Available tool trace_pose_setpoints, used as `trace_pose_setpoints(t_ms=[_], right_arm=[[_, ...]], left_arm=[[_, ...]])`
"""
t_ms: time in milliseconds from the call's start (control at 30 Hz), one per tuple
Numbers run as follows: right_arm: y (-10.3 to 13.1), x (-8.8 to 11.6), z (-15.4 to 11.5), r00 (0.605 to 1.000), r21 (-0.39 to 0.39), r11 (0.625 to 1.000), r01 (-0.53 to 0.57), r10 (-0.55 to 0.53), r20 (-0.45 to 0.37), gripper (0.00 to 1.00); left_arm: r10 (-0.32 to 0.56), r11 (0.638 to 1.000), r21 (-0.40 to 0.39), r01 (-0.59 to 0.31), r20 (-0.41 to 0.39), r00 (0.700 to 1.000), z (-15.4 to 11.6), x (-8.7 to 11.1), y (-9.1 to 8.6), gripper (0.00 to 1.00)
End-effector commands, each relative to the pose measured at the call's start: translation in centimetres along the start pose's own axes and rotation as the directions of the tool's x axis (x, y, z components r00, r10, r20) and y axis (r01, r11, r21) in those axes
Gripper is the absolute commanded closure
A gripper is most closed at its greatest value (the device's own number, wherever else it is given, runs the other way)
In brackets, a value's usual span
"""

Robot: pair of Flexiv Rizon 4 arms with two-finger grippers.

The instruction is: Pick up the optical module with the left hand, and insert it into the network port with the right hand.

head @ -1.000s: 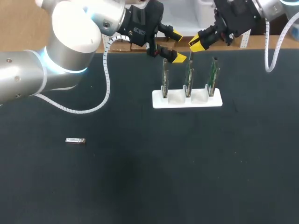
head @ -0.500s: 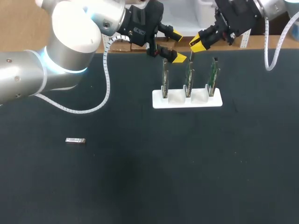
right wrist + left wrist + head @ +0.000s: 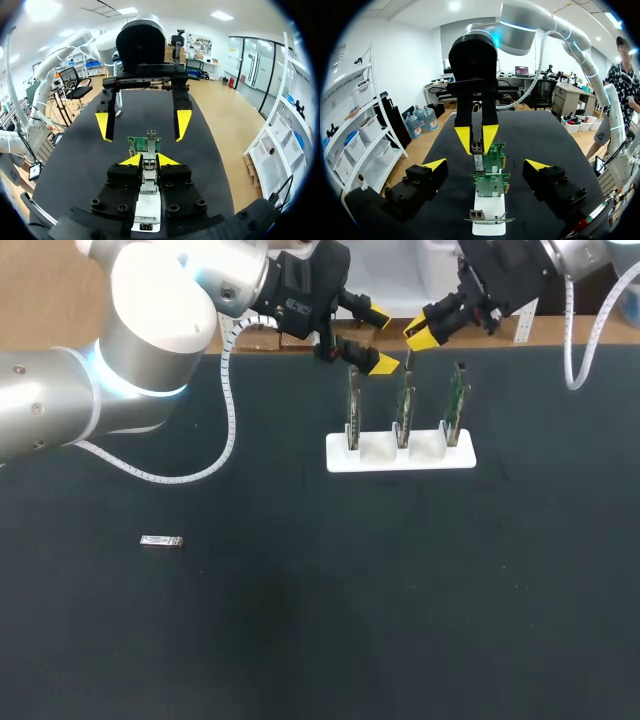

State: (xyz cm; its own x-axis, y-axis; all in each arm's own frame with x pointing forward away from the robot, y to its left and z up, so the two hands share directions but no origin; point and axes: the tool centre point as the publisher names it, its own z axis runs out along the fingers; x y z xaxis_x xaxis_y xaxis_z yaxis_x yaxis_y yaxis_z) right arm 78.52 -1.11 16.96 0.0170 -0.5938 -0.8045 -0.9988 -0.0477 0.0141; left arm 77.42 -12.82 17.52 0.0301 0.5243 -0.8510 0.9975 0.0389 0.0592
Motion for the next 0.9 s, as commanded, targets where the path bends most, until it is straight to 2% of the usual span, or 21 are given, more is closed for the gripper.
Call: trace_pose_setpoints(t_ms=[33,367,900], right_arm=[[0.49,0.11,0.23,1.000,0.019,1.000,-0.009,0.009,-0.003,1.00],[0.49,0.10,0.34,1.000,0.040,0.999,-0.023,0.023,-0.001,1.00],[0.49,-0.48,0.26,1.000,0.026,1.000,-0.007,0.007,0.022,1.00]], left_arm=[[-0.004,1.000,0.001,0.004,-0.009,1.000,0.01,-0.17,0.10,0.00],[-0.004,1.000,0.001,0.004,-0.009,1.000,0.01,-0.17,0.10,0.00],[-0.004,1.000,0.001,0.004,-0.009,1.000,0.01,-0.17,0.10,0.00]])
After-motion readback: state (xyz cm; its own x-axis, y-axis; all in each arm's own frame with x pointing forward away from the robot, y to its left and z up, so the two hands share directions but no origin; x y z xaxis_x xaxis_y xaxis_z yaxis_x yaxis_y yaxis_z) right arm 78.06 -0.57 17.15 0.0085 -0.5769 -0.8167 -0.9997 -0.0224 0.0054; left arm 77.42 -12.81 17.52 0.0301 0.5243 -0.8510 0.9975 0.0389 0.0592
